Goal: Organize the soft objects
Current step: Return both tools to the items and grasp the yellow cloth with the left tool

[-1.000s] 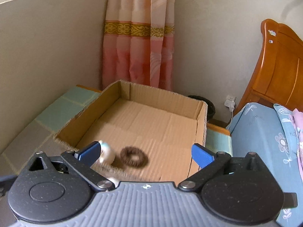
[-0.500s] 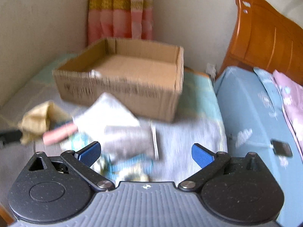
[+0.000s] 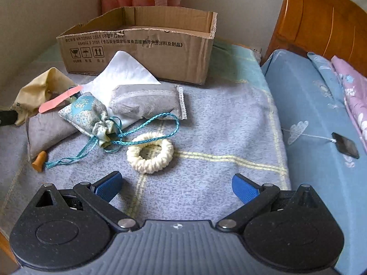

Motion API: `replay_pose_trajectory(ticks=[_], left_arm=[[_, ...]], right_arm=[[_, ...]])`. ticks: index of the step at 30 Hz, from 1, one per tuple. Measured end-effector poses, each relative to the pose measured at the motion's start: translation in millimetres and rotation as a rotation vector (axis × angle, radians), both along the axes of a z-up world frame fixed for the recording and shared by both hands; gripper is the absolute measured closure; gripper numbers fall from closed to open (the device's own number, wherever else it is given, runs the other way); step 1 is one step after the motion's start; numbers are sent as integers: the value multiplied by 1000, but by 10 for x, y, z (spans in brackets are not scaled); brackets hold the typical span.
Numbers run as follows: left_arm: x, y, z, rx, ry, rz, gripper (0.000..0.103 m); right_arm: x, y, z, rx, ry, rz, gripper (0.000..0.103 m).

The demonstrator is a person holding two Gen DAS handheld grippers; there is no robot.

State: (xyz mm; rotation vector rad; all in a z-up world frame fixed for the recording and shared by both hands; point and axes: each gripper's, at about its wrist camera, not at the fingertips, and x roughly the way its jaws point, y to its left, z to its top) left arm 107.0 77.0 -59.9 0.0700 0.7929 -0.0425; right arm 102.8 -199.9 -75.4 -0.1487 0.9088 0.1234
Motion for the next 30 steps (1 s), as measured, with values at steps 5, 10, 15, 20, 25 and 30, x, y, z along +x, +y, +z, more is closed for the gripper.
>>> replay_pose_trajectory(ticks=[5,10,15,20,25,30], left_arm=[[97,33,-104,-19,29,8,1],[220,81,-175,-30,41,20,1],[345,93,-198,-51,36,18,0],[442,29,-204,-48,26,-16,2],[504,-41,-155,-57,8,-47,24],[508,-117,-112,-59,-4,-60,56]], right_arm=[[7,-67,-18,42,2,10,0],[23,-64,-24,48,-11,23,0],[40,-49,-31,53,-22,32,0],[28,-49,-47,56,-41,40,0],[18,-54,-49,56,-45,47,0],[21,-50,-48,56,-46,50,0]])
